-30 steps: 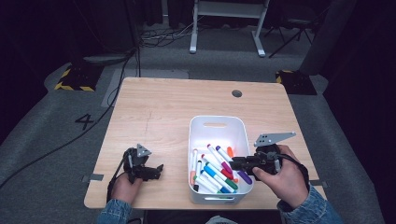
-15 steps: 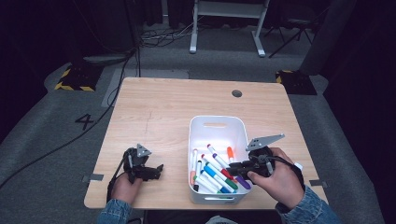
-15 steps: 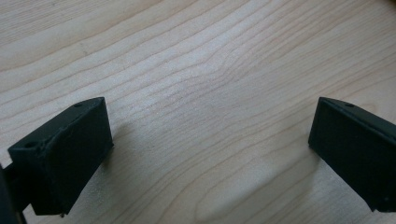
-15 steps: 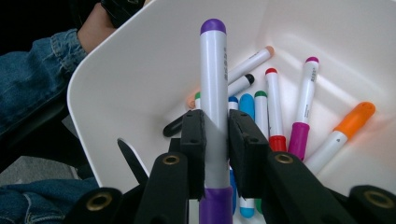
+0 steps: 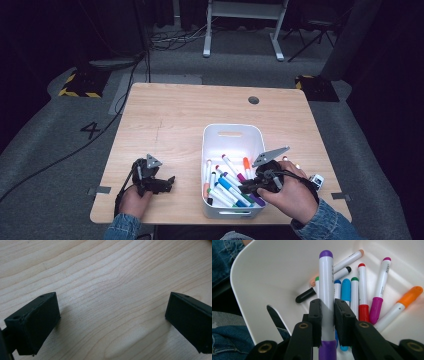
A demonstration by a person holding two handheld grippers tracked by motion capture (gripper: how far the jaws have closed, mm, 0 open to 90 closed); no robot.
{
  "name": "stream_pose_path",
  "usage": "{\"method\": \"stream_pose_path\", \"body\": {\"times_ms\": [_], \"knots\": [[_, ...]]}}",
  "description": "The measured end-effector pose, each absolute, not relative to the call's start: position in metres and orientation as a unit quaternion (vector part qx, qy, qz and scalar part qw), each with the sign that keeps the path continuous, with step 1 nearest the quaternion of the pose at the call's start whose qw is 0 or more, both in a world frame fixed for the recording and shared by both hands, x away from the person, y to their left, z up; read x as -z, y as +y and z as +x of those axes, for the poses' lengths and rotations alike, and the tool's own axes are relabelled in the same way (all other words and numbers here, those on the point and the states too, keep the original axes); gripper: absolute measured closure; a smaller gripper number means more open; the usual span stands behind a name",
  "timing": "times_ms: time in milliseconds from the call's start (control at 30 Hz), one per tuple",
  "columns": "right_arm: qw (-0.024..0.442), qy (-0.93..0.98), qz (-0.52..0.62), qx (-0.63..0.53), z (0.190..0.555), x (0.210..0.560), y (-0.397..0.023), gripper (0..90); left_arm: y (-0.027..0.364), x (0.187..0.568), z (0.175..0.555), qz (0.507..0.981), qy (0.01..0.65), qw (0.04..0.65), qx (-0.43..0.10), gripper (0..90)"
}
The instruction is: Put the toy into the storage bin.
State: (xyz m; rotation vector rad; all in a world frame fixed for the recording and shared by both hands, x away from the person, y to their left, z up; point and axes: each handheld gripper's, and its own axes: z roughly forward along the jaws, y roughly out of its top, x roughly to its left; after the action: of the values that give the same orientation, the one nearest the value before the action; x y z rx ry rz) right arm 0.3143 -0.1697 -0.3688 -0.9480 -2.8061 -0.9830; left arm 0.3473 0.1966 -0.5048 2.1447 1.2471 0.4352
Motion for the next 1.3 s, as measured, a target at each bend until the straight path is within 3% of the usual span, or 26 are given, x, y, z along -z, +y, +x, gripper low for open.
{"method": "stream_pose_path", "body": {"times_ms": [200,233,300,333,633,1300], "knots": [[0.002,-0.909,-0.293,0.297,0.313,0.372,-0.162,76.8,0.197,0.505,0.347,0.811,0.471,0.307,-0.164,0.0],[0.005,-0.910,-0.290,0.296,0.312,0.373,-0.161,73.8,0.197,0.505,0.347,0.811,0.471,0.307,-0.164,0.0],[0.000,-0.903,-0.294,0.315,0.309,0.373,-0.159,51.8,0.196,0.505,0.347,0.810,0.472,0.308,-0.164,0.0],[0.000,-0.894,-0.302,0.330,0.308,0.371,-0.159,48.3,0.196,0.505,0.347,0.810,0.472,0.308,-0.164,0.0],[-0.045,-0.864,-0.311,0.393,0.311,0.351,-0.186,45.2,0.197,0.505,0.347,0.811,0.471,0.308,-0.162,0.0],[-0.093,-0.819,-0.385,0.415,0.327,0.337,-0.251,53.3,0.197,0.505,0.347,0.811,0.471,0.308,-0.163,0.0]]}}
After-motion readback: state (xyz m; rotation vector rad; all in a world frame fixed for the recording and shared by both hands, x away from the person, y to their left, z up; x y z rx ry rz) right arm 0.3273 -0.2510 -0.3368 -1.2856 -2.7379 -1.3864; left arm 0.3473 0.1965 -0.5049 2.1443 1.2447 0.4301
